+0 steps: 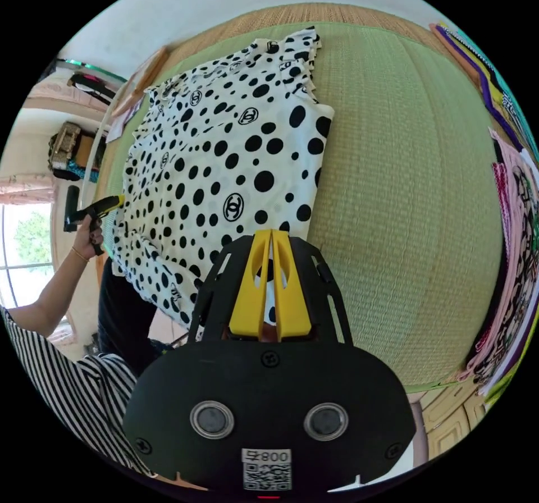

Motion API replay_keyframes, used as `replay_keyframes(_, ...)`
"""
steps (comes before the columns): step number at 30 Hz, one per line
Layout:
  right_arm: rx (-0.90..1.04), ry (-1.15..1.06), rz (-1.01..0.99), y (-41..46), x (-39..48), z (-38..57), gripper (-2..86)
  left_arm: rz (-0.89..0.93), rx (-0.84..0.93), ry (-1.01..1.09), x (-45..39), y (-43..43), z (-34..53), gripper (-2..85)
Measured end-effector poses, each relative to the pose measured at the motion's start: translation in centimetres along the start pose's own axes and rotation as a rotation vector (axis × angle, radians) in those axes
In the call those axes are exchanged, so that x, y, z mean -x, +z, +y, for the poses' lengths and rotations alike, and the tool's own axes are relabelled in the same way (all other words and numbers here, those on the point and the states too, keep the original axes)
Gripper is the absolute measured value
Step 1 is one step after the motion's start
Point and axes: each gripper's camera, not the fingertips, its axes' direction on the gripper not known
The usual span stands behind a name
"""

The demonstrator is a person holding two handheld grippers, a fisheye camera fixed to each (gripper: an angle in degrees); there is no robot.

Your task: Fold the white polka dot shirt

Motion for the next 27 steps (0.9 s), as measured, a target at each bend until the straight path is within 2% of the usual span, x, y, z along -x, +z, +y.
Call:
replay_keyframes(4,0.006,0.008,-0.073,-0.9,-0.3,-0.5,0.2,-0.007,-0.077,0.052,-1.9,-2.8,-1.0,1.0)
replay_keyframes(6,-0.018,0.012,-0.091,-1.8,-0.5,-1.2,0.3,0.027,-0.133,0.153,-4.6,-4.5,-2.9,1.9)
replay_keyframes(12,-0.149,-0.057,-0.132,-5.2,1.7,-6.2,1.7,-0.027,-0.056,0.455,-13.8,-3.7,-12.9,4.4)
replay_keyframes(15,-0.179,-0.177,-0.179,-5.5,4.8,-10.8,3.2,-0.082,-0.045,0.496,-16.9,-2.7,-18.3,5.0)
replay_keyframes(23,-0.183,-0.457,-0.233,-2.7,15.1,-25.3,6.6,-0.21,-0.059,0.447,-19.4,-2.9,-28.7,3.2)
replay_keyframes(27,-0.192,-0.533,-0.223,-1.0,19.4,-30.8,7.0,-0.195,-0.076,0.458,-20.3,-4.2,-32.3,2.6)
